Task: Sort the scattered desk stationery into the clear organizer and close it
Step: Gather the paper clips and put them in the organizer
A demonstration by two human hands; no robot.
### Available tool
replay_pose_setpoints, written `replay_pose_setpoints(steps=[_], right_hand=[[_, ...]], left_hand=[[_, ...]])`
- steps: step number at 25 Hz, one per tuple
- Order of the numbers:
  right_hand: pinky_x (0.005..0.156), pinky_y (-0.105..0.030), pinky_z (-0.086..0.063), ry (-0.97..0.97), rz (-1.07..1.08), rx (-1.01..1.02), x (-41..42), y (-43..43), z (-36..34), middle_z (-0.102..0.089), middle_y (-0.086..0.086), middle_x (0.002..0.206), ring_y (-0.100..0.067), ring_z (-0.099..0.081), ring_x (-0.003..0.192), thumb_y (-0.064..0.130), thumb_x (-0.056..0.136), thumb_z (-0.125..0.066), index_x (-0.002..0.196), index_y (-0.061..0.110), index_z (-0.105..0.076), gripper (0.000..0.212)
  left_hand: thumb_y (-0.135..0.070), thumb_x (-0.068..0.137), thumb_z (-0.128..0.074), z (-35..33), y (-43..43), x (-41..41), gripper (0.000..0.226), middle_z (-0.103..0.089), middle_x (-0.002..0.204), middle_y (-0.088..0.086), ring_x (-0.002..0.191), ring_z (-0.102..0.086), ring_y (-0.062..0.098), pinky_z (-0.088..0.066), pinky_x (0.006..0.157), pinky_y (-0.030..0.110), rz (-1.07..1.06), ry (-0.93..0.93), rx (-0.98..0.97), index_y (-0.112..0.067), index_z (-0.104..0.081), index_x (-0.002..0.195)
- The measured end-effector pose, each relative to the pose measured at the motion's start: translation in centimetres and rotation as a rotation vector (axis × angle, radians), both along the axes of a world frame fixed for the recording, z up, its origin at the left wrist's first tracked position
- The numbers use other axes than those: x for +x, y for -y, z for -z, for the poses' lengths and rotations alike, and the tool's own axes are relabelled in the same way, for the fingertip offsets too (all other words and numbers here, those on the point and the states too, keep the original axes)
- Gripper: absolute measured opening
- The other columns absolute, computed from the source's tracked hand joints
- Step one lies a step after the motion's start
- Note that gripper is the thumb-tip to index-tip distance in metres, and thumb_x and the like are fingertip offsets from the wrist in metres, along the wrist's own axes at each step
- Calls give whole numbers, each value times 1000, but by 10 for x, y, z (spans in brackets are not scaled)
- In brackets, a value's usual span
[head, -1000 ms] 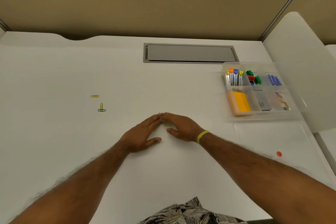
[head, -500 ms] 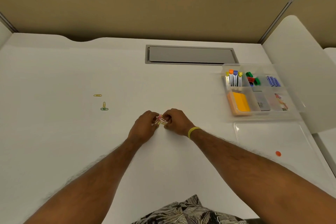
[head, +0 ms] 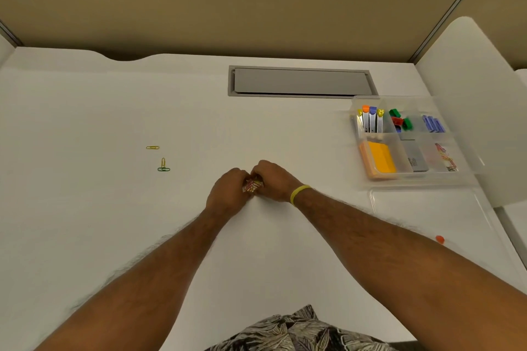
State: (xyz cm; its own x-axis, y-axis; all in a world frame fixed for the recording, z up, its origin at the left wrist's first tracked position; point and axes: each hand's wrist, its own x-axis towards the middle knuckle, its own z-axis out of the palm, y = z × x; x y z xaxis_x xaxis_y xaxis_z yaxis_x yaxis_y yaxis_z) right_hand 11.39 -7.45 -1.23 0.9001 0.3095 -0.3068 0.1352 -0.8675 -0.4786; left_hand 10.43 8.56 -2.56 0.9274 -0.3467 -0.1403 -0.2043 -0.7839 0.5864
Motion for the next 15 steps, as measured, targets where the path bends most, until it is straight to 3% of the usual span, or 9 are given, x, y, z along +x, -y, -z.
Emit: replay_pose_setpoints(steps=[4,7,10,15], right_hand=[[67,-28,-38,-8,-16,-42,3,-1,-4,-63,-10,92,-19,-51,79,17,82,-67,89,5,-66,14],[67,-33,-44,-50,-22,-82,5,-3,-6,-66,-12,89,-22,-55,77,15,83,-64,87,3,-67,13],[63,-31,-41,-85,-37,-114,8,-5,-7,-61,-10,81,-24,-54,73,14,84,-61,83,2,-64,13],[64,-30,-43,-73,12,-41,1,-1,-4,-64,-8,85,-22,-57,76,17,86,-60,86,5,-67,14]], left_hand=[[-15,80,-64,-1,2,3,14,-69,89,-1,81,-63,21,-53,71,37,-83,-78,-55,-17,-64,94],[-16,81,-65,-3,2,6,15,-69,91,2,82,-63,22,-53,72,39,-43,-122,-13,-16,-61,96],[-18,83,-63,-3,1,10,12,-67,92,2,82,-60,23,-50,70,37,31,-121,60,-16,-59,94],[-17,84,-63,-5,-3,9,7,-68,87,-1,81,-63,19,-53,72,38,53,-124,2,-17,-68,89]])
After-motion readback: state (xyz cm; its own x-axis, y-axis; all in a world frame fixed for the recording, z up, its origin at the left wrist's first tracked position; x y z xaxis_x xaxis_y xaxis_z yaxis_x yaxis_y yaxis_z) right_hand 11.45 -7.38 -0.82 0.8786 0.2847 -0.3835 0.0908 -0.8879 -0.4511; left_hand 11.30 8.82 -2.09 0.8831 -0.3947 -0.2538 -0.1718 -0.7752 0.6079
